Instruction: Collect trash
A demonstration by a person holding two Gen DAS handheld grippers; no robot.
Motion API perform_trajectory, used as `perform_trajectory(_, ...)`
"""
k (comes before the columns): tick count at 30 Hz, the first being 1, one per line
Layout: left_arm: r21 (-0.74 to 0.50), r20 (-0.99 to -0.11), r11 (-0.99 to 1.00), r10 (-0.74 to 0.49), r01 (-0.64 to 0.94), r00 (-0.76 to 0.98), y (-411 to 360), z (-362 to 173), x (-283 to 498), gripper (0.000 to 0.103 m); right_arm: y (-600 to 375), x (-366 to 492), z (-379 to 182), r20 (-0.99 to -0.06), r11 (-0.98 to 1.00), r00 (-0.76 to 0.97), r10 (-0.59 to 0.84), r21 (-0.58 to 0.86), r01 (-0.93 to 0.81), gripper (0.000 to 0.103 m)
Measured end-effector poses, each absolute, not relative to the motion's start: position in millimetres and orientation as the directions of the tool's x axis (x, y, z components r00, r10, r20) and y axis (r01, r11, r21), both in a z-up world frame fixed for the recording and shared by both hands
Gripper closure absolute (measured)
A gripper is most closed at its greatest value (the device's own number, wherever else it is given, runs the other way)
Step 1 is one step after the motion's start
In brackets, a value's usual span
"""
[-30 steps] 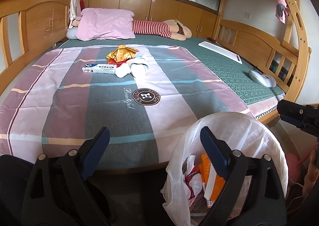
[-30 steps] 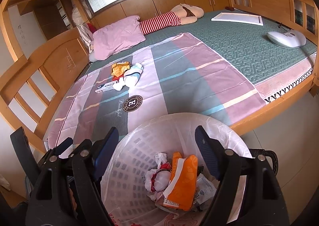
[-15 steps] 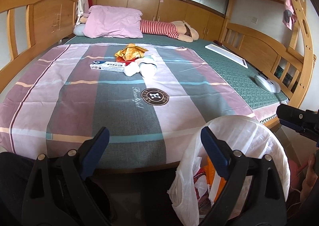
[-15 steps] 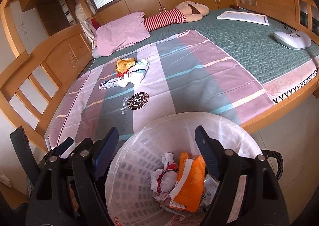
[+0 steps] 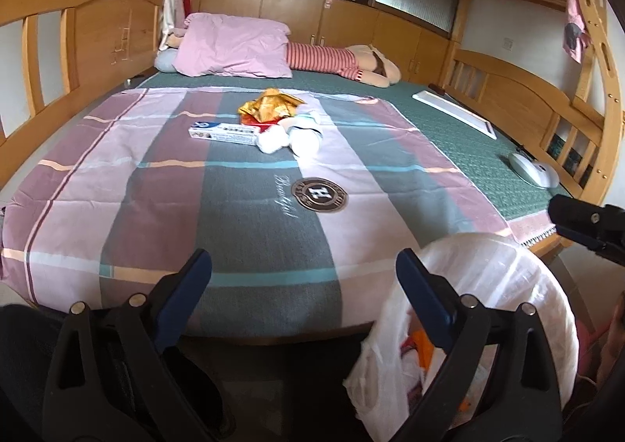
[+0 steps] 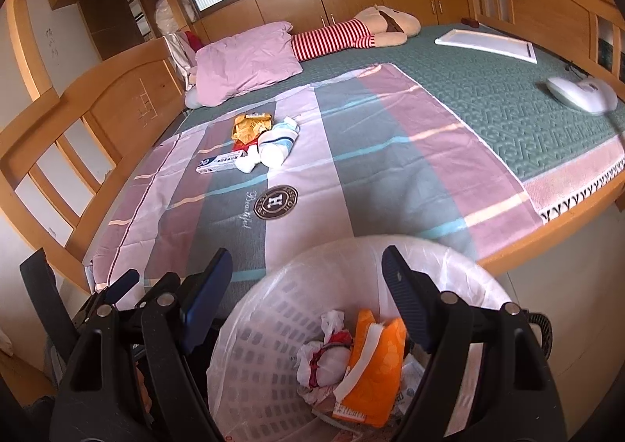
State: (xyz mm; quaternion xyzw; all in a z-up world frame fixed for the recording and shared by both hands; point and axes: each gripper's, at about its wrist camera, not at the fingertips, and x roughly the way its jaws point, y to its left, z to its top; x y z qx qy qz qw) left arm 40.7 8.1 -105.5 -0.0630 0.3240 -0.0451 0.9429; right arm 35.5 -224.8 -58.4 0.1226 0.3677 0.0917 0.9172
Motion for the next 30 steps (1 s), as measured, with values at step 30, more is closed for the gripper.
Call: perform_trajectory(30, -0.212, -0.838, 0.826, 0.122, -0.523, 0.532, 172.5, -163.0, 186.7, 0.005, -75.6, 423.9, -187.8, -0.88, 0.983, 0.455, 0.135, 0.178, 0.052, 0.026)
